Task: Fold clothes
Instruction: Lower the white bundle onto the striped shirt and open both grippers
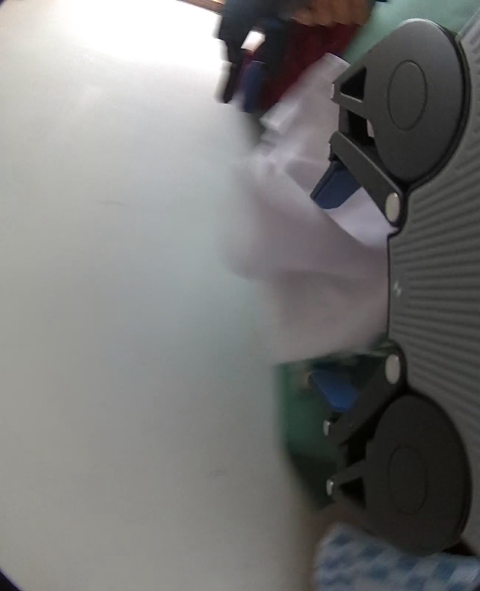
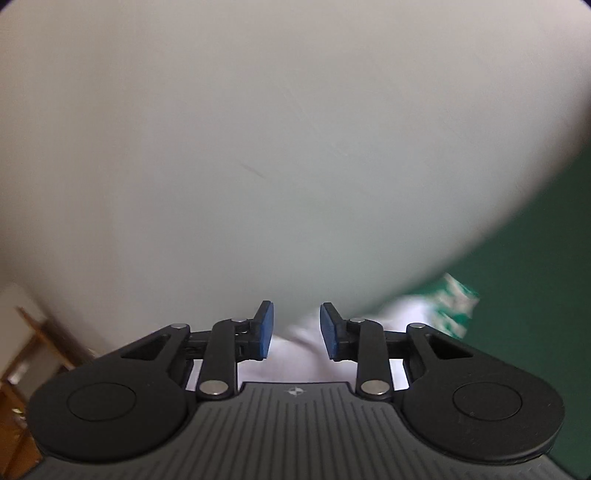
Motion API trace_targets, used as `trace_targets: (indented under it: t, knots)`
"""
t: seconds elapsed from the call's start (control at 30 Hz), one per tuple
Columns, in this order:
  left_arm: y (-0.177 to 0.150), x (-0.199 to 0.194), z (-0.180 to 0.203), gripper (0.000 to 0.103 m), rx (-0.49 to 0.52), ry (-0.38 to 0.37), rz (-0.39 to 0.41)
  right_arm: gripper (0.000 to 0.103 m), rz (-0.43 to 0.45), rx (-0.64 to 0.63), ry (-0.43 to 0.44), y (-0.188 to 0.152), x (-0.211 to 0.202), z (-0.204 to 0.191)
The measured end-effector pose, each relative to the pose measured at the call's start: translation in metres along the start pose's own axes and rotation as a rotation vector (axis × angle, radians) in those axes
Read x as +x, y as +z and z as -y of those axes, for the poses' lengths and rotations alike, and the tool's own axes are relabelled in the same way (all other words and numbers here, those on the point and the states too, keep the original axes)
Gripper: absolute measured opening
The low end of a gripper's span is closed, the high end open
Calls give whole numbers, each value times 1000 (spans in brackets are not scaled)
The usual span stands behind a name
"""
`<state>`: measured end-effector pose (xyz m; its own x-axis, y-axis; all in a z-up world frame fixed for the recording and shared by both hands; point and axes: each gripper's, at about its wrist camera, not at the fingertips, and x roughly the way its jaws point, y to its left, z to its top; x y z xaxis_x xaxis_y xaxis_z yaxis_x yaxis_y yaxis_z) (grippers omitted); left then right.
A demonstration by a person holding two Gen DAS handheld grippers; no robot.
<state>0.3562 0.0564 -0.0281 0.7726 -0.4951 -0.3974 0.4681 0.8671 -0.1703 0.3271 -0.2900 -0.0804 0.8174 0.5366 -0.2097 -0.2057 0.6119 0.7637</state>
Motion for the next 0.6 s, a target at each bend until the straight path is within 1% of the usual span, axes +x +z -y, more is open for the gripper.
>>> trace_targets:
  t: [0.03,0.07,0.1,0.13,0.2,0.23,0.27,0.37,0.4,0.43,0.47,0.53,0.57,0.6]
  knots:
    - [6,-13,3,100,3,4,64,33,-6,-1,-1,-2,1,-2]
    - [10,-24,8,101,11,-9,119,34,-12,-2,-2,-4,1,-4]
    - [12,-30,14,102,18,-49,154,34,-18,-3,-3,-5,2,-6]
    - [12,-31,17,102,25,-82,163,35,-24,-4,-4,-7,2,-8]
    - [5,-16,22,102,40,-132,115,37,-36,-6,-6,-11,3,-12]
    - [1,-9,25,102,47,-157,91,41,-42,-7,-6,-13,4,-14]
    - [-2,-2,27,100,55,-181,68,44,-48,-7,-7,-14,4,-16]
    - [-13,20,35,90,77,-255,-4,46,-64,-8,-11,-20,5,-22]
    - [-16,27,37,91,84,-280,-28,47,-63,-2,-11,-21,4,-21]
    - [-19,33,37,91,81,-286,-47,48,-63,2,-8,-21,3,-20]
    - [-20,34,34,90,71,-272,-47,48,-64,0,-10,-22,2,-20]
    - [-20,28,33,88,64,-250,-11,48,-67,1,-16,-22,3,-18]
    - [-20,24,32,87,60,-239,6,46,-70,2,-20,-22,3,-17]
    - [-20,21,32,94,57,-228,24,46,-74,6,-24,-23,4,-16]
